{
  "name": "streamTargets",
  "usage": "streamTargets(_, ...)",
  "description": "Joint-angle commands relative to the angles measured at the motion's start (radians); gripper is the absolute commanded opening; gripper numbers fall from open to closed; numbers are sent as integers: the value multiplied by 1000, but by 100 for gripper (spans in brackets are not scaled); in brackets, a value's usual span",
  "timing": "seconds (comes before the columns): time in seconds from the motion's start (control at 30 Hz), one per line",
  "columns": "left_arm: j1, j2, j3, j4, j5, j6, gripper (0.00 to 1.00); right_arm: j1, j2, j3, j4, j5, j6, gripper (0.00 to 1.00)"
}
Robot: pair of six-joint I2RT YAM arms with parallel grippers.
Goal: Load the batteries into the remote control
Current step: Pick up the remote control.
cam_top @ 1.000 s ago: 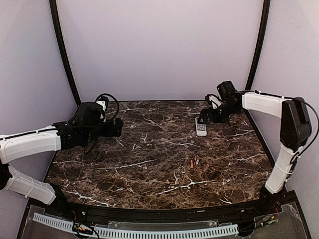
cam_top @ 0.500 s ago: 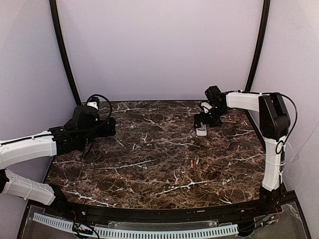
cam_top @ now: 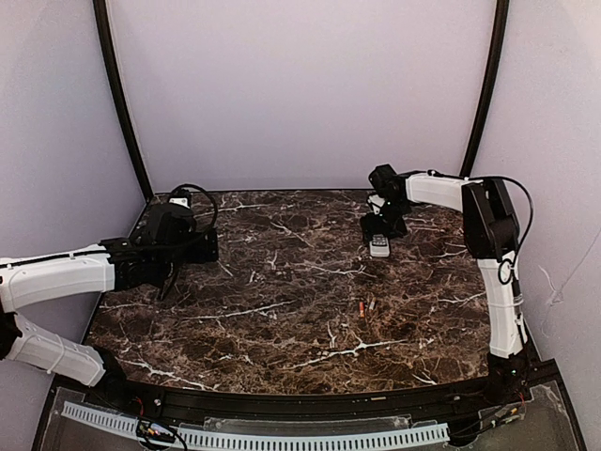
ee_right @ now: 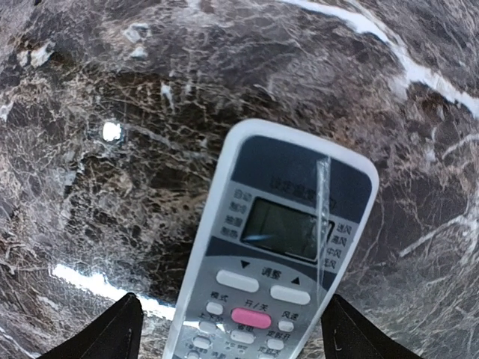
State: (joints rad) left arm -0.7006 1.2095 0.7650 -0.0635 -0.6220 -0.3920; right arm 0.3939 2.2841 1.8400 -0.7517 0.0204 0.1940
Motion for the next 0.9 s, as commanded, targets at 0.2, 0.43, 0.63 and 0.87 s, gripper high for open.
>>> streamTargets(0.2,-5,-13,23,-19,-10,43,100,31,61,90,-108,68,-10,55)
streamTargets(0.43,-5,-21,24,11,29,106,100,39,63,73,-119,67,-47,57)
streamTargets(0.63,-5,-36,24,21,57,109,100,40,66,81,-132,45,-67,57)
streamTargets(0.87,-5,-57,66,-2,29,184,100,39,39,145,-169,68,-100,50)
